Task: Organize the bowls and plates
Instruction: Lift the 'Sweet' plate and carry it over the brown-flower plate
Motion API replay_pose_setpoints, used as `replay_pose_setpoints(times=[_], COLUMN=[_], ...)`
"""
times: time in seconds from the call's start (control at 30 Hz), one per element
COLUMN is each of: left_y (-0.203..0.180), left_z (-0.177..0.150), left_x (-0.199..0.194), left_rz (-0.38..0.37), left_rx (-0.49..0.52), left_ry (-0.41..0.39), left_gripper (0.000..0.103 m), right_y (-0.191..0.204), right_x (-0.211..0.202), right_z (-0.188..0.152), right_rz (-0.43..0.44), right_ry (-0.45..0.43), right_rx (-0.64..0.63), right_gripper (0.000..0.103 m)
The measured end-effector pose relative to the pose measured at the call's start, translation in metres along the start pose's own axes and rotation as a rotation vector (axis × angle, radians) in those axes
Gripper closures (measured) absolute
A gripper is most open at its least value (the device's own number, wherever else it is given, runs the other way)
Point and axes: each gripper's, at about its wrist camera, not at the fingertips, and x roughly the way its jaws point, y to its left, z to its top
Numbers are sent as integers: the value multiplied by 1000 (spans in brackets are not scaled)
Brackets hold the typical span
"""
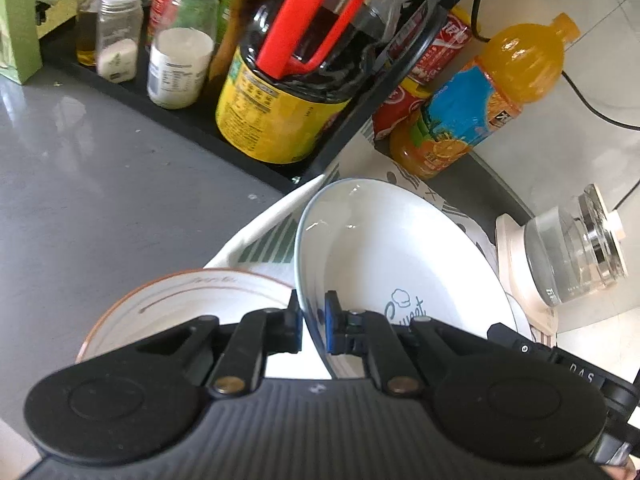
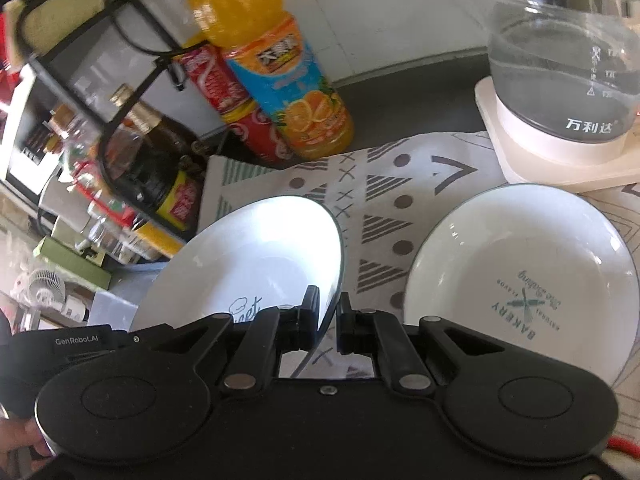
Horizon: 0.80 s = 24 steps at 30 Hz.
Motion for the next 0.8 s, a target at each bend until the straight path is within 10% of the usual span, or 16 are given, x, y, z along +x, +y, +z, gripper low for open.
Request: replay_pose_setpoints(times=[0.8], left_y=[69], left_z=[-54], left_x=[-66], left_rz=[-20], left_rx=[2], left_ry=[-6], left_gripper=[95], right_y=[50], right_x=[-33], right_z=[-89], right_rz=[6], right_ry=[-53], right_rx=[-39], right_gripper=[95])
